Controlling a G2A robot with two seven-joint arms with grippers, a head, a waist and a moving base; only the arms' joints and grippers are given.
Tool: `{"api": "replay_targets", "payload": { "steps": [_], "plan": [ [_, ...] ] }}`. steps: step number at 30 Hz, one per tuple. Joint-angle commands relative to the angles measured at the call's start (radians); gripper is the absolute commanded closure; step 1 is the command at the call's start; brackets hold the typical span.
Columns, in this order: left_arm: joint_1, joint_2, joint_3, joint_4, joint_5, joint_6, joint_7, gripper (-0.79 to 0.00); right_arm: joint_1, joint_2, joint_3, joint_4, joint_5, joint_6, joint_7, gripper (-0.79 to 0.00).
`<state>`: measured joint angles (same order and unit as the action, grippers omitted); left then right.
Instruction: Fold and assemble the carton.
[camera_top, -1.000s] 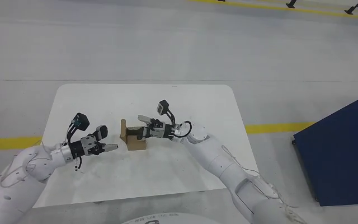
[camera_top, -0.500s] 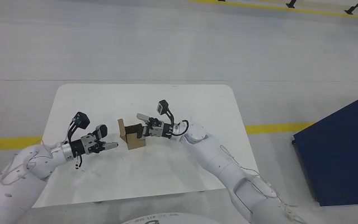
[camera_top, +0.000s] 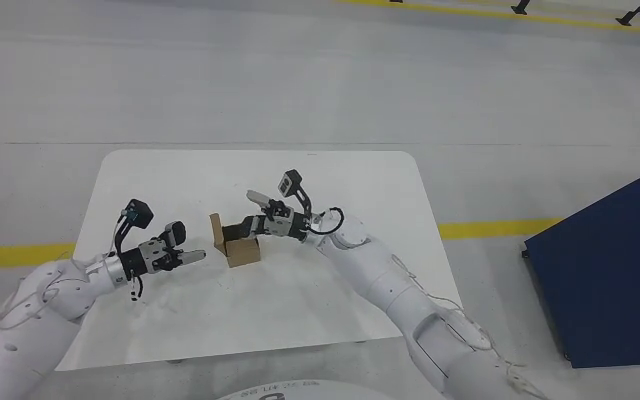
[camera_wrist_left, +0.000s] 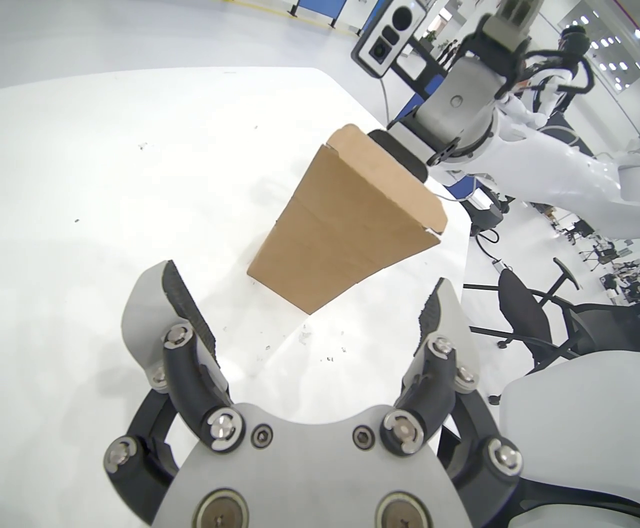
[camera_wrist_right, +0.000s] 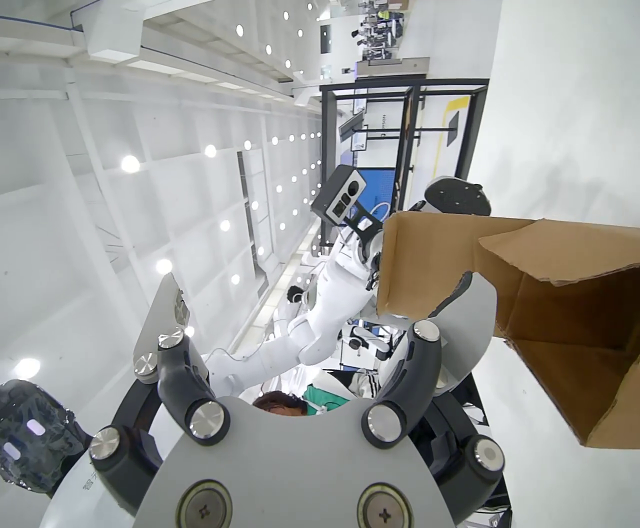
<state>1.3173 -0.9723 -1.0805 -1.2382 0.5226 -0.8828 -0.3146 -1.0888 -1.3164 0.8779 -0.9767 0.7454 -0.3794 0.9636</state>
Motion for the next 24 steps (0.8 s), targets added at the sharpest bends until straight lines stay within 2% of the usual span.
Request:
{"api": "replay_targets", "payload": {
  "steps": [1, 8, 18, 24],
  "plan": [
    [0.001, 0.0, -0.002, 0.001, 0.001, 0.0, 0.0, -0.785, 0.015, -0.009, -0.014, 0.029, -0.006, -0.003, -0.007, -0.785],
    [-0.003, -0.002, 0.003, 0.003, 0.0, 0.001, -0.008, -0.785, 0.04, -0.032, -0.042, 0.104, -0.035, -0.027, -0.044, -0.785],
    [-0.013, -0.006, 0.011, 0.018, -0.006, -0.002, -0.017, -0.785, 0.054, -0.045, -0.055, 0.134, -0.086, 0.009, -0.064, -0.785],
    [-0.055, -0.02, 0.041, 0.057, -0.049, 0.114, -0.071, -0.785, 0.057, -0.054, -0.062, 0.136, -0.107, 0.024, -0.092, -0.785]
  ]
}}
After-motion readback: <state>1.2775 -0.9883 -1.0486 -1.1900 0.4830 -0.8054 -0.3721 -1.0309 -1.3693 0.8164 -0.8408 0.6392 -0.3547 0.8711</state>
